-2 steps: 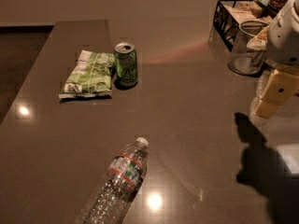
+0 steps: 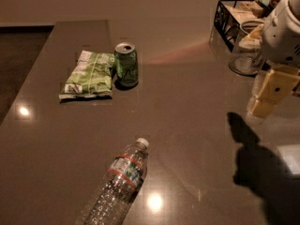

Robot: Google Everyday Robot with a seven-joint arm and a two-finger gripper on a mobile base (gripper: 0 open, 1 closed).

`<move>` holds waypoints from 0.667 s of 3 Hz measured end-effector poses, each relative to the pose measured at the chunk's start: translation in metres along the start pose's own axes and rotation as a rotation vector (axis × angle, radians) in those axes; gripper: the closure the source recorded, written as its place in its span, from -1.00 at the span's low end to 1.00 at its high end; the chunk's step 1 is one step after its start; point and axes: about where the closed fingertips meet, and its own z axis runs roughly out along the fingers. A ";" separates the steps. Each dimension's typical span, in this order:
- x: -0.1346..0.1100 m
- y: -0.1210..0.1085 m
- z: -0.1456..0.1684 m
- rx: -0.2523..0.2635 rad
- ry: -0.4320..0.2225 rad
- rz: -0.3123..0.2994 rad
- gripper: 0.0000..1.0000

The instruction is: Pick water bottle

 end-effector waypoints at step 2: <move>-0.054 0.027 0.012 -0.055 -0.080 -0.239 -1.00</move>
Offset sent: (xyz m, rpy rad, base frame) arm -0.0307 0.1079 -0.0235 0.0164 0.0241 0.4802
